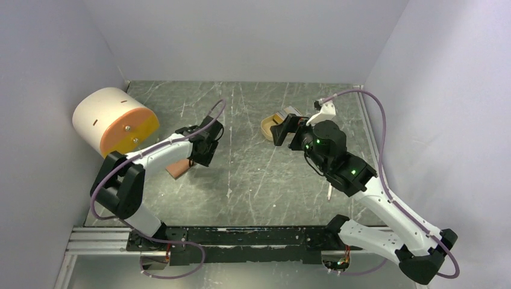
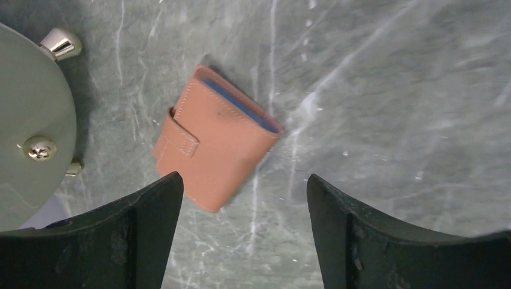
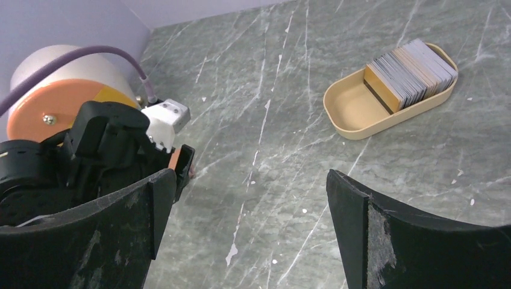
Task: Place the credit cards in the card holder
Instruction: Pick up the card holder from the center of the board, then place the card holder at the center of the board.
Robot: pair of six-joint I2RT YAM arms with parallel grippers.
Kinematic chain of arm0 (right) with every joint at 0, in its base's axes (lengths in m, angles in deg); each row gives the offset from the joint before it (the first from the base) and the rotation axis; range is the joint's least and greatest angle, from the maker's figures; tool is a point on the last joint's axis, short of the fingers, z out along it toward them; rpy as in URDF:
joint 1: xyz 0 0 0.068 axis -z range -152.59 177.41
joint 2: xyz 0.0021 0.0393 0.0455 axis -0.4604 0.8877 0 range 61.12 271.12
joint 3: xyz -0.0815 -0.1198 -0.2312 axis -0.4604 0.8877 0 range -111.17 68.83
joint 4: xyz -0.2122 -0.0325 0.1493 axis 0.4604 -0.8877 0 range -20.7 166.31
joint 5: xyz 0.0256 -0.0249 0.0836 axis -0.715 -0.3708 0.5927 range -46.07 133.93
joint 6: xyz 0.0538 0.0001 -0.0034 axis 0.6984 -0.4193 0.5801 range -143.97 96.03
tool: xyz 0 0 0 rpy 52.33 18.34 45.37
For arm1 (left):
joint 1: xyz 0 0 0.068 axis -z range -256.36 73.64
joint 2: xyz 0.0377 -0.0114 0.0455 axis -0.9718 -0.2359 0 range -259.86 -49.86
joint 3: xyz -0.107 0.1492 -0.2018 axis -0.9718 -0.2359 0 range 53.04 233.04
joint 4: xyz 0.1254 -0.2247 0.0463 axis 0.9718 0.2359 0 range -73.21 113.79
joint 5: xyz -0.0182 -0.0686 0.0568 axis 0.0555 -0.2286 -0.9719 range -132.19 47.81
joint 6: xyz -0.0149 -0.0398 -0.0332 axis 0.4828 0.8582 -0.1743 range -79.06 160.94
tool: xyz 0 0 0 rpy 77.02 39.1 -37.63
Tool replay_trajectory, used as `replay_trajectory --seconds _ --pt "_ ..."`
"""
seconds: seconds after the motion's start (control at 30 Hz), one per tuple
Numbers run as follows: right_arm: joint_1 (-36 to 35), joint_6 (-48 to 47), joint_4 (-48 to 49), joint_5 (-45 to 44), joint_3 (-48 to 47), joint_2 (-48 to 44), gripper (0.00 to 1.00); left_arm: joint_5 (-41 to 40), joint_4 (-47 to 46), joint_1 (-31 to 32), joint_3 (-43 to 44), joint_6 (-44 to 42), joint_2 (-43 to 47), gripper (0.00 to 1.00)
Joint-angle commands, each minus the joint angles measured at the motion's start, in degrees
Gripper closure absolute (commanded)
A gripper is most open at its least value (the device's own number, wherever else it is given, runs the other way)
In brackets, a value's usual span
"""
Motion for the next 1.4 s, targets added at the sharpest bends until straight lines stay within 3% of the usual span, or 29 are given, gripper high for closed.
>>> replay_trajectory --seconds 0.0,0.27,0.5,0.57,0.67,0.73,0.83,0.93,1.07,1.13,1.37 --pt "0.48 -1.12 0.04 -1.09 -0.34 -1.96 0.00 1.98 -1.37 -3.19 -0.34 -5.59 -0.39 0.22" --pt "0.48 0.12 1.12 0.01 3.26 -4.69 0.00 1.33 -3.45 -6.45 -1.29 -6.06 -8.21 0.26" --pt "0.48 0.13 1.28 0.62 4.89 -5.97 0.00 1.64 -3.59 -7.74 -0.03 -6.35 -14.65 0.37" --pt "0.51 0.27 1.73 1.35 5.65 -6.21 0.00 2.60 -3.19 -7.76 0.68 -6.33 -15.78 0.49" --pt "0.44 1.20 2.58 2.54 7.06 -6.51 0.00 3.69 -1.42 -7.68 2.47 -5.50 -15.82 0.77" --pt "0.46 1.94 3.16 3.28 7.99 -6.47 0.00 5.63 0.37 -6.94 3.92 -4.25 -12.46 0.89" --pt "0.48 2.04 4.40 5.15 9.02 -6.09 0.00 12.31 2.92 -4.25 7.34 -1.08 -5.24 0.91" --pt "0.48 1.88 4.41 5.87 9.19 -5.52 0.00 25.88 1.30 -2.47 9.30 2.97 4.82 0.91" --pt "0.48 2.13 3.65 6.47 9.63 -5.03 0.00 47.38 -13.03 -2.54 3.35 12.52 18.50 0.91" --pt "0.48 2.24 4.47 7.30 10.42 -5.07 0.00 53.24 -23.08 -3.16 -1.96 17.91 22.39 0.91" --pt "0.44 3.81 4.19 8.58 11.54 -3.93 0.01 63.97 -32.99 -7.87 -14.25 24.06 14.18 0.91"
